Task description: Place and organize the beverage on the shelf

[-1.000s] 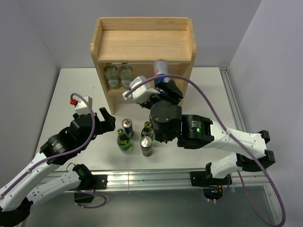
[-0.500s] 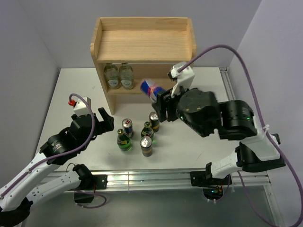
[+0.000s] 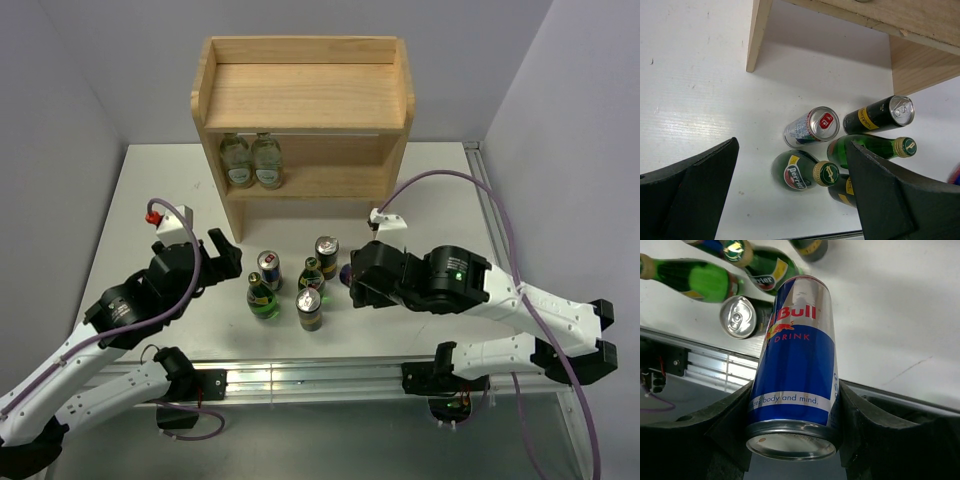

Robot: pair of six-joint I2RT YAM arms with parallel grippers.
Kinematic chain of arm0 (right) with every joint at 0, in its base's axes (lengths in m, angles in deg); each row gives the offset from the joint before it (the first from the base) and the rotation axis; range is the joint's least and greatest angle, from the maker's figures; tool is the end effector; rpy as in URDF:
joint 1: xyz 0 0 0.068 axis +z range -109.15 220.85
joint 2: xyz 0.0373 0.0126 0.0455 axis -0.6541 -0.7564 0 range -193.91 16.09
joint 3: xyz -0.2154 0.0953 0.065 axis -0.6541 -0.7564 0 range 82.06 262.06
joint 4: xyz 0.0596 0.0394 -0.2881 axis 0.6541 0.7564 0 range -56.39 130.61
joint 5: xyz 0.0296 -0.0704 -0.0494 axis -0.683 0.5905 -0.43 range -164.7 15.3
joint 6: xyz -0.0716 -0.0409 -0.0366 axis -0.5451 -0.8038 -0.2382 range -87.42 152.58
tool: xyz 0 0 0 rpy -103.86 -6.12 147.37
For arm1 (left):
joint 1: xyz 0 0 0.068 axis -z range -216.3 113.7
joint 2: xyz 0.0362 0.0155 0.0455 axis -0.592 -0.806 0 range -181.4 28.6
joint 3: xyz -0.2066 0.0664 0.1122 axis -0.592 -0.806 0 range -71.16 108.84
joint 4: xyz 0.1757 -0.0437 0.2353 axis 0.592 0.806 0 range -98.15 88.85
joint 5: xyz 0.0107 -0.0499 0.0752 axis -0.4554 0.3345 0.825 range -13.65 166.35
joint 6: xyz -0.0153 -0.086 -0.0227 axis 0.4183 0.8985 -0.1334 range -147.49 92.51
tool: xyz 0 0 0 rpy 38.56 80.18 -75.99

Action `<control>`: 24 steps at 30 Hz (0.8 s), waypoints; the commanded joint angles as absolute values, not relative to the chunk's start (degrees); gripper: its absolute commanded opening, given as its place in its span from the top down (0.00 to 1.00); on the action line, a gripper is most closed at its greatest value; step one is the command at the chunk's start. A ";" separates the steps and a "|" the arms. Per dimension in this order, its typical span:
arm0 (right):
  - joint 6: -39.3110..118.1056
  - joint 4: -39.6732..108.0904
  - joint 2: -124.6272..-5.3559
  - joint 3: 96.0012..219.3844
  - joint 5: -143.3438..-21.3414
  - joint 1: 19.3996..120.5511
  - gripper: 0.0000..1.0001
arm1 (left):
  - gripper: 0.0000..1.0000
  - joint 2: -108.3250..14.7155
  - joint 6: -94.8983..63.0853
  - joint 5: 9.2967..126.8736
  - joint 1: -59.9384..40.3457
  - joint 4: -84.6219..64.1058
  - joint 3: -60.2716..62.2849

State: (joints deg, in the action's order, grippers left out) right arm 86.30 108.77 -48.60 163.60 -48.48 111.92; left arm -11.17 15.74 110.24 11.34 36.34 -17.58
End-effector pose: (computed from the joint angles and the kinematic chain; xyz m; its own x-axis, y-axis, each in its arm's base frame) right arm 0.1147 0.2246 0.3402 -0.7866 -0.0646 -0.6140 -0.2351 0.9510 0.2010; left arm 0.1822 -0.1330 0.3172 -0.4493 -0.3511 -0.8215 -0.0241 0.9240 -0.3817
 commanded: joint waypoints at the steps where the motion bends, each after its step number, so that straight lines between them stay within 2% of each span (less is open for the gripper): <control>1: 89.72 101.13 -48.16 157.75 -52.10 109.15 1.00 | 0.05 -9.90 16.46 110.71 12.04 35.97 -17.11; 4: 87.35 93.13 -49.21 149.66 -58.60 105.21 1.00 | 0.04 -8.93 16.63 110.89 12.39 35.97 -17.28; 8: 85.76 87.59 -52.55 143.95 -61.43 100.98 1.00 | 0.04 -8.49 16.99 111.50 13.10 36.40 -17.37; 14: 82.68 83.54 -58.79 142.26 -67.92 97.10 1.00 | 0.04 -8.40 17.60 111.94 14.68 36.85 -17.11; 24: 76.88 80.82 -68.72 142.00 -72.15 93.23 1.00 | 0.04 -6.99 17.95 112.29 15.47 36.85 -17.29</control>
State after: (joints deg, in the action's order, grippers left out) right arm 79.50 83.46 -66.39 142.11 -70.49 94.58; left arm -7.52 17.24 111.02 15.08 37.19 -17.58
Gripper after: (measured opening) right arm 0.623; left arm 0.960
